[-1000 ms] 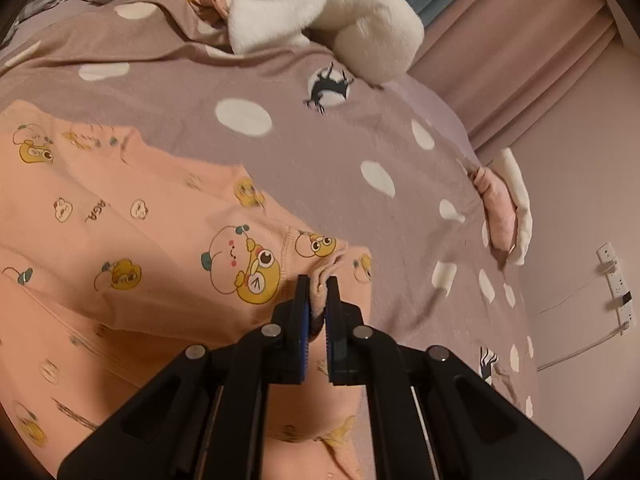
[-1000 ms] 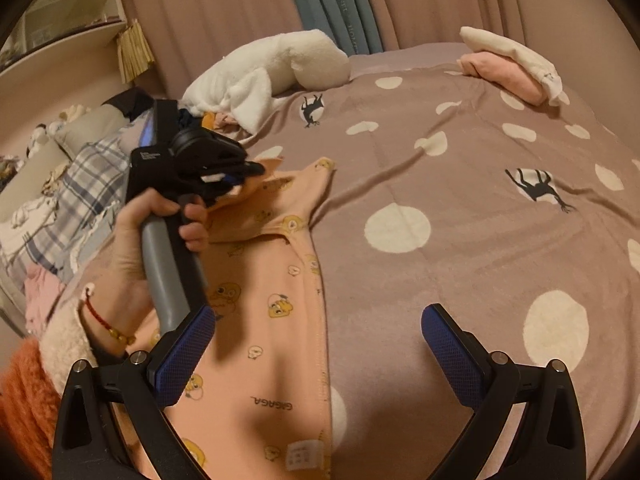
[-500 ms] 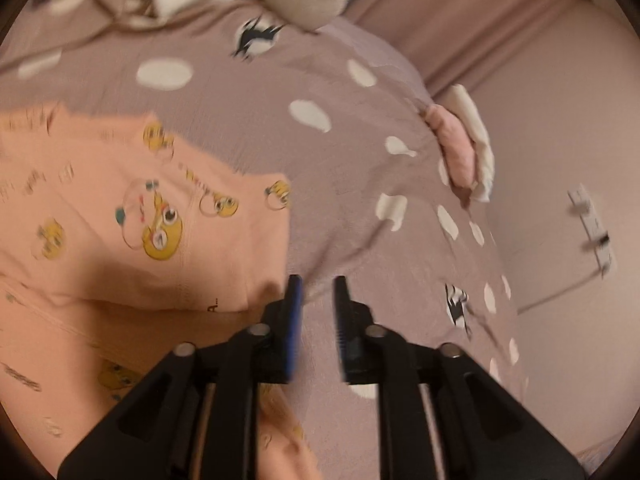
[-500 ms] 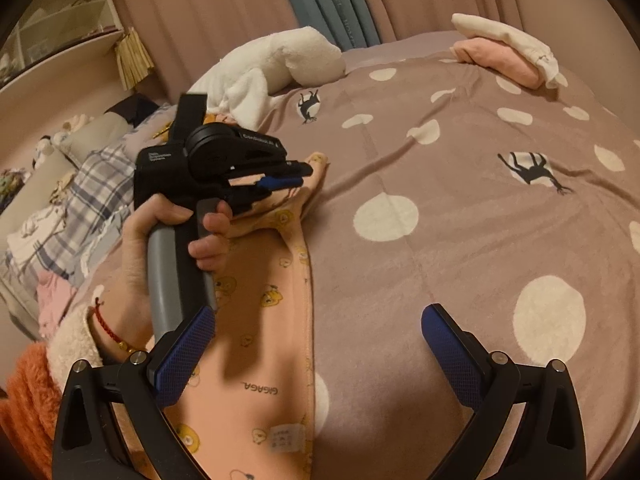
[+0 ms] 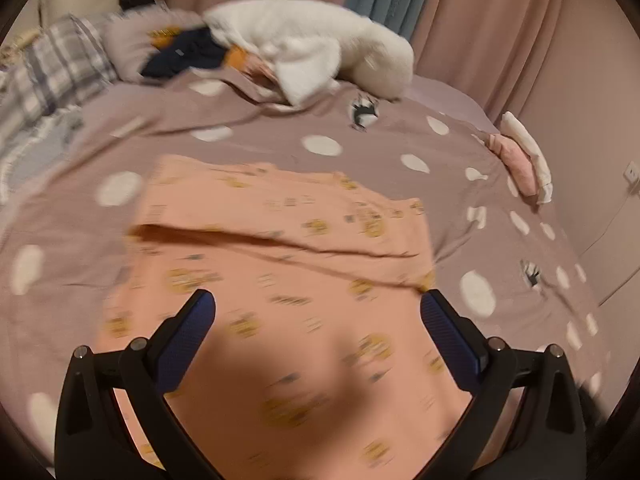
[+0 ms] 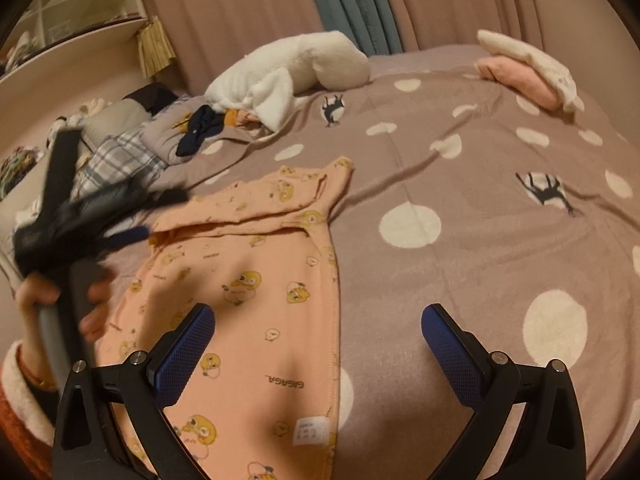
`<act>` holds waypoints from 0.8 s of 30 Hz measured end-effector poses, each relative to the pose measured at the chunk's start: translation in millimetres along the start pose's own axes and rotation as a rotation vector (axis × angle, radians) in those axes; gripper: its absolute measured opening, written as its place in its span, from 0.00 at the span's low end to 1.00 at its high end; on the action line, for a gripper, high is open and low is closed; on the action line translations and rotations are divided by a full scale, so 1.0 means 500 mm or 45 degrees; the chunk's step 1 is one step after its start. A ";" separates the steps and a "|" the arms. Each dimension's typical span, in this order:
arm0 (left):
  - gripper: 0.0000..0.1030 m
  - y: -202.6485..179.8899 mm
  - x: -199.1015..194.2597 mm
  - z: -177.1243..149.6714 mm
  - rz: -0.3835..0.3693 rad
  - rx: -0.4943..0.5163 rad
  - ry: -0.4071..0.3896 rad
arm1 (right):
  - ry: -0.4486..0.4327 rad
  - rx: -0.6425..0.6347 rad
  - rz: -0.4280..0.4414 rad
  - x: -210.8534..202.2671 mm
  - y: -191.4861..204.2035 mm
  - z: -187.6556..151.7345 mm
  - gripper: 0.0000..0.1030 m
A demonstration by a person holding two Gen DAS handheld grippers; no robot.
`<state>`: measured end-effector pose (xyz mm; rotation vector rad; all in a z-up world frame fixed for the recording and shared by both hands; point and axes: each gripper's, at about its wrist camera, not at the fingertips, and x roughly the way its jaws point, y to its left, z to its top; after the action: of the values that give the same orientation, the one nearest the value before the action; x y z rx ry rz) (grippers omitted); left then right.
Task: Fold small clothes
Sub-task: 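Move both grippers to the hem of the folded onesie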
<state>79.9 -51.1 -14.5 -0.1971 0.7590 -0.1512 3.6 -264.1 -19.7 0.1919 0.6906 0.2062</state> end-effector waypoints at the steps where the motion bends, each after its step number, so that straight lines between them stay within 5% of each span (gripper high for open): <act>1: 0.99 0.018 -0.023 -0.012 0.017 -0.002 -0.025 | -0.009 -0.005 -0.001 -0.004 0.005 0.000 1.00; 8: 0.99 0.078 -0.133 -0.042 0.154 0.061 -0.083 | 0.012 -0.083 0.013 -0.011 0.074 -0.015 1.00; 16: 0.99 0.112 -0.199 -0.094 0.139 0.122 -0.111 | 0.189 -0.102 0.067 0.015 0.157 -0.082 1.00; 24: 0.99 0.151 -0.202 -0.112 0.134 0.247 -0.036 | 0.257 -0.096 -0.128 -0.030 0.158 -0.101 1.00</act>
<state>-26.7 36.2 -4.2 0.0252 0.7203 -0.1209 -50.4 -186.4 -29.3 0.0640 0.8895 0.1566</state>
